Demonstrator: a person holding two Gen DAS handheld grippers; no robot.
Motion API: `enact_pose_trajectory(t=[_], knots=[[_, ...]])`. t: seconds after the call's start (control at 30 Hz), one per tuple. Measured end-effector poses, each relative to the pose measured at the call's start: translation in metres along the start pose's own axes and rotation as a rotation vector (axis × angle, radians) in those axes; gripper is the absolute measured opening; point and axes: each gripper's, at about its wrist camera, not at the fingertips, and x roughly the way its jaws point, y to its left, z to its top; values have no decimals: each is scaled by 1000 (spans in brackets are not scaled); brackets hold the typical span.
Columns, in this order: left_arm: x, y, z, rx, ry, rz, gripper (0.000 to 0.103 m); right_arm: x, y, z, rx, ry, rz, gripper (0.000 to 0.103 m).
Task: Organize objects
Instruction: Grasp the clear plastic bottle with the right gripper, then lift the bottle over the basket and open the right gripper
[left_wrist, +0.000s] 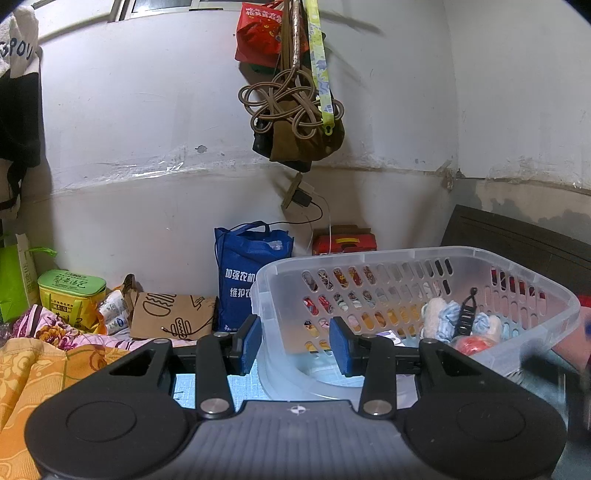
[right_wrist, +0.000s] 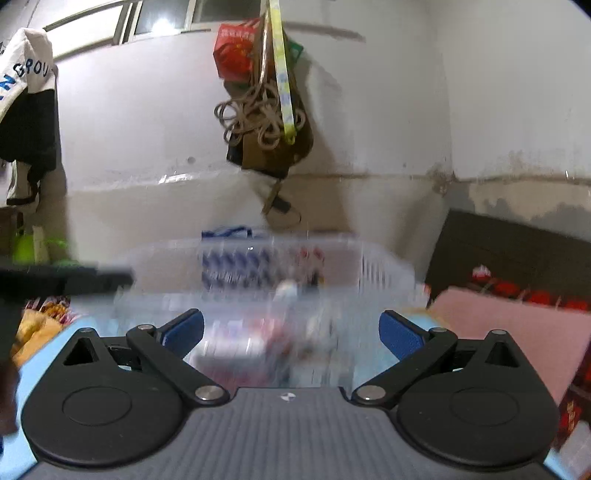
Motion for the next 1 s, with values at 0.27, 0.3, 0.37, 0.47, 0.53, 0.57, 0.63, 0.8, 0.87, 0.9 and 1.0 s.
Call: enact_pose_trajectory(t=[0.27, 0.3, 0.37, 0.47, 0.53, 0.57, 0.63, 0.8, 0.87, 0.9, 1.0], knots=[[1, 0, 0, 2, 0, 0, 44, -25, 17, -64, 68, 158, 139, 103], [2, 0, 0, 1, -1, 0, 44, -27, 20, -67, 77, 160, 153, 103], [1, 0, 0, 2, -1, 0, 44, -31, 27, -70, 75, 161, 199, 103], [1, 0, 0, 3, -1, 0, 44, -35, 42, -74, 55, 149, 218, 103], [1, 1, 0, 2, -1, 0, 44, -33, 49, -77, 43, 156, 245, 103], [1, 0, 0, 2, -1, 0, 44, -33, 53, -79, 36, 157, 247, 103], [1, 1, 0, 2, -1, 1, 44, -30, 62, -78, 10, 155, 238, 103], [1, 2, 0, -1, -4, -1, 44, -21, 73, -77, -26, 197, 263, 103], [1, 3, 1, -2, -4, -2, 44, -21, 75, -78, -44, 196, 279, 91], [1, 3, 1, 0, -3, -2, 44, -20, 75, -80, -45, 208, 292, 75], [0, 3, 1, 3, -2, -3, 44, -23, 70, -81, -35, 205, 298, 74]])
